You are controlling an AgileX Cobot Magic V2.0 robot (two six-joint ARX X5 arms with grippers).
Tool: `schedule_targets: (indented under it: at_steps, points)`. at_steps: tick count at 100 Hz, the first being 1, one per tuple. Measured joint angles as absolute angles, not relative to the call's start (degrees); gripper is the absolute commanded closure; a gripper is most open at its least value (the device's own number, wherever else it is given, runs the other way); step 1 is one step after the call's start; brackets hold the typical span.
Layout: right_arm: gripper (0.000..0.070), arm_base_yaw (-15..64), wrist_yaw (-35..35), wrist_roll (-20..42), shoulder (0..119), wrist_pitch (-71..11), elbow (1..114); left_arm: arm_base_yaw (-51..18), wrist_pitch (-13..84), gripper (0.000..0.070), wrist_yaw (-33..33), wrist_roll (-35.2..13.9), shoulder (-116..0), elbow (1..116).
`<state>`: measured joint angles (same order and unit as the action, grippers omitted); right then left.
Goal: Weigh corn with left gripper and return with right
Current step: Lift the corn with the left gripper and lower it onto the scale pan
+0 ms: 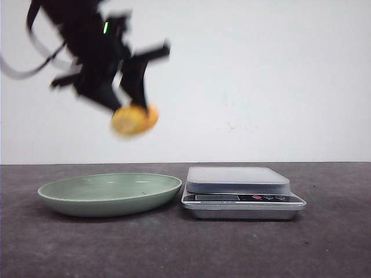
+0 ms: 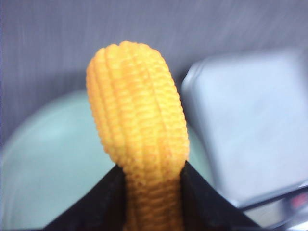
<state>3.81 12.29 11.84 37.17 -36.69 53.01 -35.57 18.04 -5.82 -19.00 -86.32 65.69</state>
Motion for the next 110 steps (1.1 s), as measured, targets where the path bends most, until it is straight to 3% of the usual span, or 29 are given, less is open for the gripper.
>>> schedule_targets:
  at_steps: [48,80,110]
  points:
    - [0.0186,3.8,12.3,11.8,37.2,-36.7,53.0,-46.5,17.9,0.0695,-4.6,-19.0,-102.8,82.5]
    - [0.0186,3.8,12.4,11.8,37.2,-37.5,53.0,-48.1,17.3,0.0696,-6.3,-19.5,-111.5,83.6]
    - [0.0186,3.8,12.4,11.8,37.2,-38.0,53.0,-48.1,15.1,0.0696,-9.1,-18.6,-112.4,83.6]
